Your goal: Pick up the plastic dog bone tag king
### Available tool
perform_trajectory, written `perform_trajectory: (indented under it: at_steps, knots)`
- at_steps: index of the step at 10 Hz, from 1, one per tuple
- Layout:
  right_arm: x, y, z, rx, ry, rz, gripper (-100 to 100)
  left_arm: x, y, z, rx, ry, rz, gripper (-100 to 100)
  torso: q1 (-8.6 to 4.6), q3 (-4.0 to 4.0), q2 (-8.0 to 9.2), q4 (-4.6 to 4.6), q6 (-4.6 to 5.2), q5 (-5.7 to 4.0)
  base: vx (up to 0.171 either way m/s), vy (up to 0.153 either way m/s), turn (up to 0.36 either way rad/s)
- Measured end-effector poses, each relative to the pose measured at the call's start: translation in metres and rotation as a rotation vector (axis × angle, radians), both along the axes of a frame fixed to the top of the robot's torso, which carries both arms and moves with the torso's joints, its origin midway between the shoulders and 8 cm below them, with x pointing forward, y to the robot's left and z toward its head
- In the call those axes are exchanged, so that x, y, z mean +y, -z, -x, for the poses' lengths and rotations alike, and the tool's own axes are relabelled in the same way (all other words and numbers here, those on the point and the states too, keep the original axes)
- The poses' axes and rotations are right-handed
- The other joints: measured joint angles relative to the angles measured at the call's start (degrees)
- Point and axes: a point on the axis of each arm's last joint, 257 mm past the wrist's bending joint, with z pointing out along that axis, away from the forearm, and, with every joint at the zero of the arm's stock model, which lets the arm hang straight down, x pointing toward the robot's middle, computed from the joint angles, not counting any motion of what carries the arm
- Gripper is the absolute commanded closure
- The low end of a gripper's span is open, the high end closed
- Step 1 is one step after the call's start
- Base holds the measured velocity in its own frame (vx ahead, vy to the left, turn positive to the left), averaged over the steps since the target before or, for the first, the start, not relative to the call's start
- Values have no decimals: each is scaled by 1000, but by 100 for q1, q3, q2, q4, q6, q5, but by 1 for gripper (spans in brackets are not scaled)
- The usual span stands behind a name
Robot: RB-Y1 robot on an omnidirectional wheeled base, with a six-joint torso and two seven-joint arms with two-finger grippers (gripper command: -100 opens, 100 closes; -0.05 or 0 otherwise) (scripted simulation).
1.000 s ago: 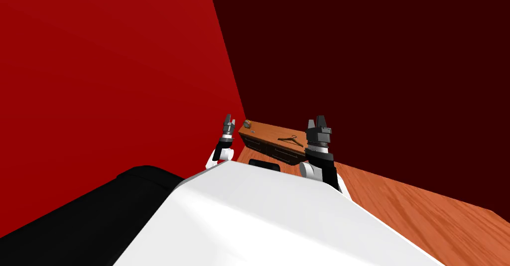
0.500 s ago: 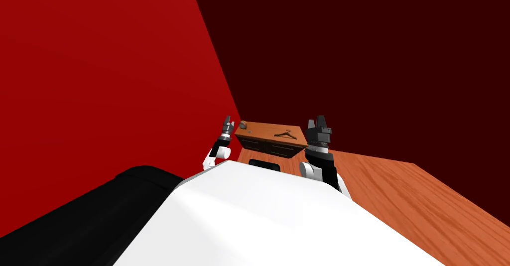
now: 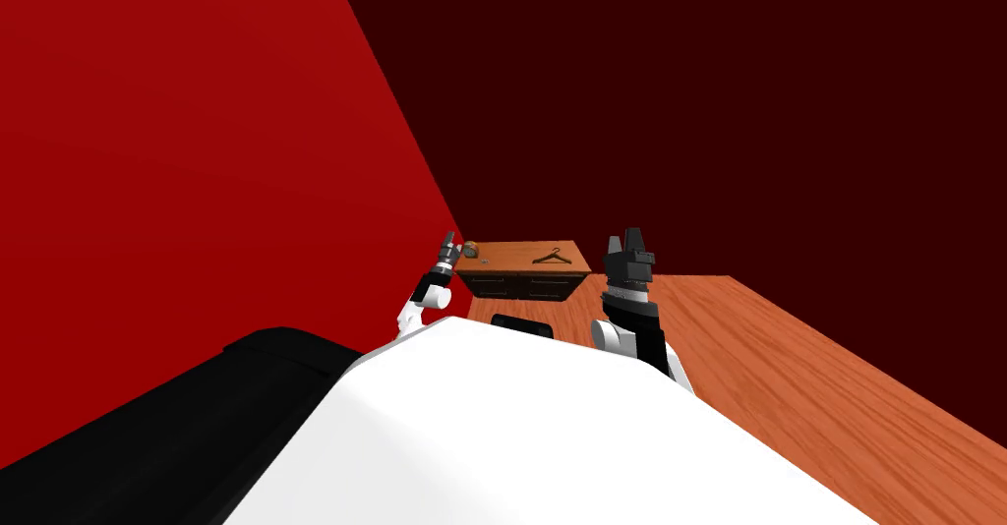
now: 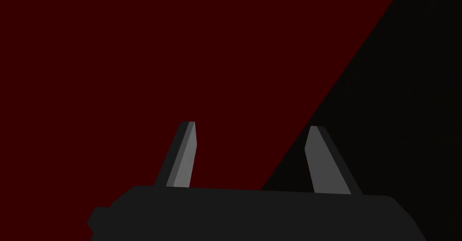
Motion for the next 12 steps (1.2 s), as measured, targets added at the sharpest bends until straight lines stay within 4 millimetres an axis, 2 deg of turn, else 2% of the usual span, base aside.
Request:
perform_trajectory:
  at_steps: [2, 5, 8, 9, 12]
  knots:
    - [0, 0, 0, 0, 0, 0, 0, 13, 18, -3, 63, -6, 29, -100, -6, -4, -6, -2, 0, -1, -49, 57, -433]
    - [0, 0, 0, 0, 0, 0, 0, 36, 58, -8, 182, -25, 88, -100, 5, -4, -7, -2, -1, 1, -41, 62, -300]
    - [0, 0, 0, 0, 0, 0, 0, 51, 86, -6, 273, -43, 138, -100, -5, -10, -19, -4, -8, 0, -26, 41, -323]
    - [0, 0, 0, 0, 0, 0, 0, 65, 107, -3, 320, -55, 159, -100, -3, -11, -19, -4, -1, 0, -24, 47, -177]
    - [0, 0, 0, 0, 0, 0, 0, 84, 131, 5, 400, -82, 216, -100, -2, -12, -22, -5, -10, 0, -19, 46, -312]
